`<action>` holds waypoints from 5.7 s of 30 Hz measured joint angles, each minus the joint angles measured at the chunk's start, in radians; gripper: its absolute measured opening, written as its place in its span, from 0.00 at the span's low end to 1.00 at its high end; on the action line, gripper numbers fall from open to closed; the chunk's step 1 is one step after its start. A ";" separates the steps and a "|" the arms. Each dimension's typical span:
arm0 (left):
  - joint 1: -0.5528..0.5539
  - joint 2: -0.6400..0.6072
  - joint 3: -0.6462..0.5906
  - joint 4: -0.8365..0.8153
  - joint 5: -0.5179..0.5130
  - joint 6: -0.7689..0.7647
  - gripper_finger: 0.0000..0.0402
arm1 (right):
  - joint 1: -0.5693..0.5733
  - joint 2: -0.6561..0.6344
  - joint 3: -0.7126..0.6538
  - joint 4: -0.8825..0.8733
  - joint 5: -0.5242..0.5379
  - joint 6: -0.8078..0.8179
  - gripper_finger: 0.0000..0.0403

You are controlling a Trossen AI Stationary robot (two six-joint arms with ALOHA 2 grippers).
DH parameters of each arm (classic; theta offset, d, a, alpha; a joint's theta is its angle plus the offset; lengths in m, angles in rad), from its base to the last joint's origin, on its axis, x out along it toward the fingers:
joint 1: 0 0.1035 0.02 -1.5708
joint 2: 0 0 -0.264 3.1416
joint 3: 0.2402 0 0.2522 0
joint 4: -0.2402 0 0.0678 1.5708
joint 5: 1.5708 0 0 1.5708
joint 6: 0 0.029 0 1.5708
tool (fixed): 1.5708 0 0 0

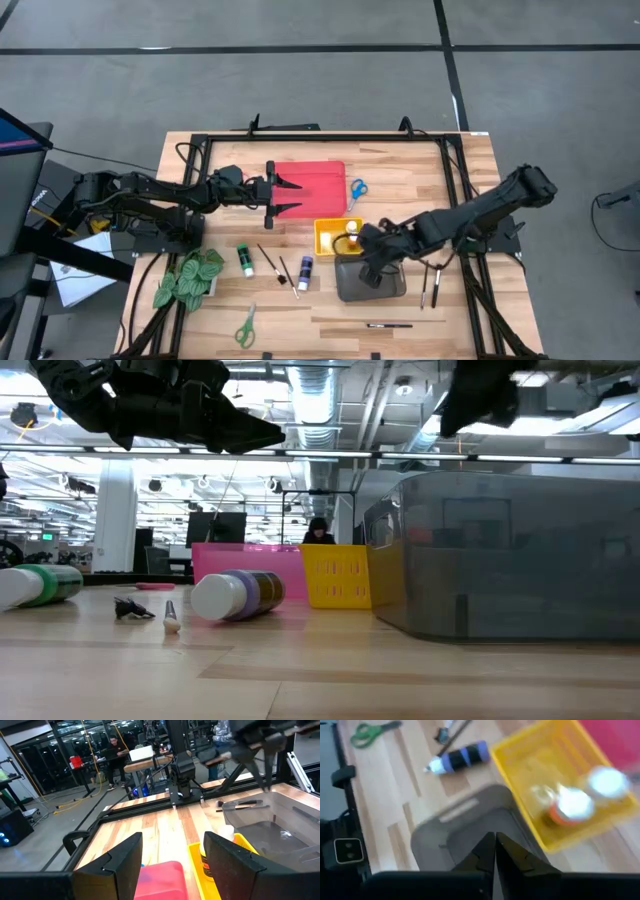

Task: Pick & Place Paint Supplies
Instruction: Adjust the black bin, then put the blush brush into the red bin

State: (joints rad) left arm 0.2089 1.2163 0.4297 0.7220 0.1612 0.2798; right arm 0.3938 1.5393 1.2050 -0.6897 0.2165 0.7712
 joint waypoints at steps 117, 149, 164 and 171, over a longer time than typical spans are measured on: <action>0.067 0.000 0.000 -0.084 -0.057 0.023 0.51 | -0.042 -0.154 -0.097 -0.871 0.064 0.838 0.38; 0.200 0.000 0.000 0.183 0.050 0.030 0.51 | 0.254 -0.136 -0.532 -0.349 -0.298 1.410 0.38; 0.200 0.000 0.000 0.193 0.050 0.030 0.51 | 0.261 -0.063 -0.532 -0.308 -0.299 1.389 0.37; 0.200 0.000 0.000 0.193 0.050 0.030 0.51 | 0.261 -0.061 -0.531 -0.295 -0.298 1.366 0.23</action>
State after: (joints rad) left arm 0.4091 1.2163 0.4301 0.9149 0.2111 0.3099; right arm 0.6552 1.4784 0.6735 -0.9851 -0.0814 2.1373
